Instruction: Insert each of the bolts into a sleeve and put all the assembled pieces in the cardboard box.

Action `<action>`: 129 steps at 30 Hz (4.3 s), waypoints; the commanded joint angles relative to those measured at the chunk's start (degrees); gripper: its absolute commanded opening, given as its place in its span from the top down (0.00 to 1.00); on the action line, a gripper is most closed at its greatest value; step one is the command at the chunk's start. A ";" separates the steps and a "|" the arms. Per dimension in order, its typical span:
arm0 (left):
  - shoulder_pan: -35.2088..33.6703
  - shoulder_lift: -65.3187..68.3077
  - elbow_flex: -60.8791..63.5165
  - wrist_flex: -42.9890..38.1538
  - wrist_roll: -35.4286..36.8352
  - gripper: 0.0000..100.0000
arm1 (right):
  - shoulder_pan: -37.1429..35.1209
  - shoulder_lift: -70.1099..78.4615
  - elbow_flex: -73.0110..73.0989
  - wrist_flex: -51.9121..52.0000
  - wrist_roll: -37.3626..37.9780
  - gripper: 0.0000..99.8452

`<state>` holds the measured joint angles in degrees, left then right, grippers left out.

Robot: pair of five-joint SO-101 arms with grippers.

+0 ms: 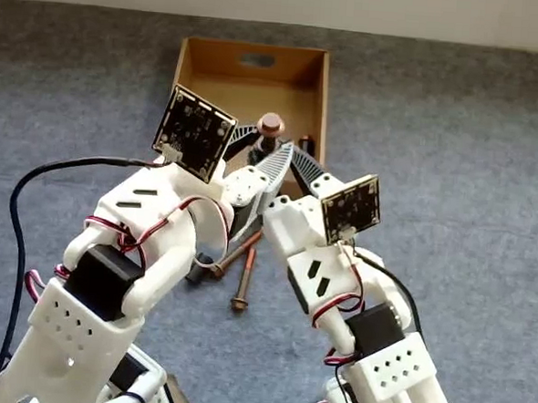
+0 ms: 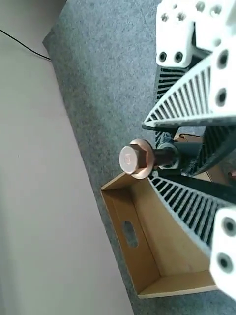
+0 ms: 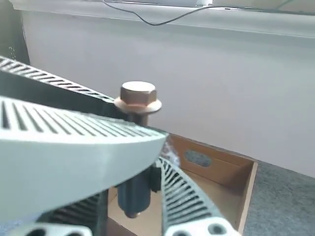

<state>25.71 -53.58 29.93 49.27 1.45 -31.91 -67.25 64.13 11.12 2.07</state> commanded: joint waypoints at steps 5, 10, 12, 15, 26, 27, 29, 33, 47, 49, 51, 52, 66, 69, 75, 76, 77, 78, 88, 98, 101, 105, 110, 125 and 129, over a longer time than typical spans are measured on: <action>0.31 -0.48 -2.95 0.18 -0.26 0.85 | 0.66 -1.10 -0.92 -0.40 -0.44 0.99; 0.22 -0.48 -3.38 1.14 -0.44 0.85 | 0.66 -1.10 -0.84 -0.40 -0.44 0.99; 0.22 -0.48 -3.91 1.41 -0.44 0.85 | 0.66 -1.10 -0.84 -0.40 -0.44 0.99; 0.13 -0.48 -4.09 1.41 -0.44 0.85 | 0.66 -1.10 -0.84 -0.40 -0.44 0.99; -4.62 -0.48 -4.09 1.41 -0.53 0.85 | 0.66 -1.10 -0.84 -0.40 -0.44 0.99; -4.97 -0.48 -4.00 1.41 -0.53 0.85 | 0.66 -1.10 -0.84 -0.40 -0.44 0.99; -6.02 -0.04 -3.74 1.32 -0.53 0.85 | 0.66 -1.10 -0.84 -0.40 -0.44 0.99; -6.64 -0.40 -3.65 1.05 -0.53 0.85 | 0.66 -1.10 -0.75 -0.40 -0.44 0.99; -10.51 -0.48 -4.18 0.97 -0.35 0.96 | 0.66 -1.10 -0.66 -0.40 -0.44 0.99; -12.97 -0.48 -4.09 0.97 -0.35 0.99 | 0.66 -1.10 -0.75 -0.40 -0.44 0.99; -14.99 -0.48 -3.65 0.97 -0.35 0.97 | 0.66 -1.10 -0.84 -0.40 -0.44 0.99; -15.96 -0.48 -3.47 1.14 -0.44 0.97 | 0.66 -1.10 -0.84 -0.40 -0.44 0.99; -40.66 -0.48 29.14 -7.65 -0.53 0.99 | 0.66 1.36 -0.92 0.04 -0.44 0.99; -41.01 -0.48 36.26 -12.66 -0.62 0.99 | 1.10 7.52 -3.74 0.22 -0.44 0.99; -41.01 -0.48 45.32 -22.42 -0.62 0.99 | 6.64 26.07 -18.68 6.29 -1.58 0.99; -41.01 -0.48 47.08 -24.00 -0.62 0.99 | 7.34 29.32 -21.93 7.52 -3.34 0.99; -41.01 -0.48 48.66 -25.76 -0.62 0.99 | 8.13 32.48 -25.27 8.84 -5.36 0.99; -41.01 -0.48 50.15 -27.43 -0.62 0.99 | 9.01 35.47 -28.62 9.98 -7.38 0.99; -40.66 -0.48 55.43 -34.81 -0.53 0.99 | 10.24 67.74 -56.84 14.11 -10.90 0.99; -40.57 -0.40 55.43 -34.73 -0.53 0.99 | 11.30 88.04 -75.12 23.08 -10.90 0.99; -39.52 -0.40 55.43 -34.73 -0.62 0.99 | 11.38 91.82 -79.25 26.42 -10.90 0.99; -38.20 -0.40 55.43 -34.73 -0.62 0.99 | 11.47 95.60 -84.09 30.90 -10.90 0.99; -38.20 -0.40 55.43 -34.73 -0.62 0.99 | 11.38 99.91 -89.10 35.91 -7.56 0.99; -38.20 -0.40 55.43 -34.73 -0.62 0.99 | 11.21 105.10 -92.18 41.01 -6.15 0.99; -38.20 -0.40 55.43 -34.73 -0.62 0.99 | 11.30 106.07 -92.26 41.01 -8.79 0.99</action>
<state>-13.58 -53.67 85.58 15.60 1.36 -21.01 39.56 -24.75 52.00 -4.79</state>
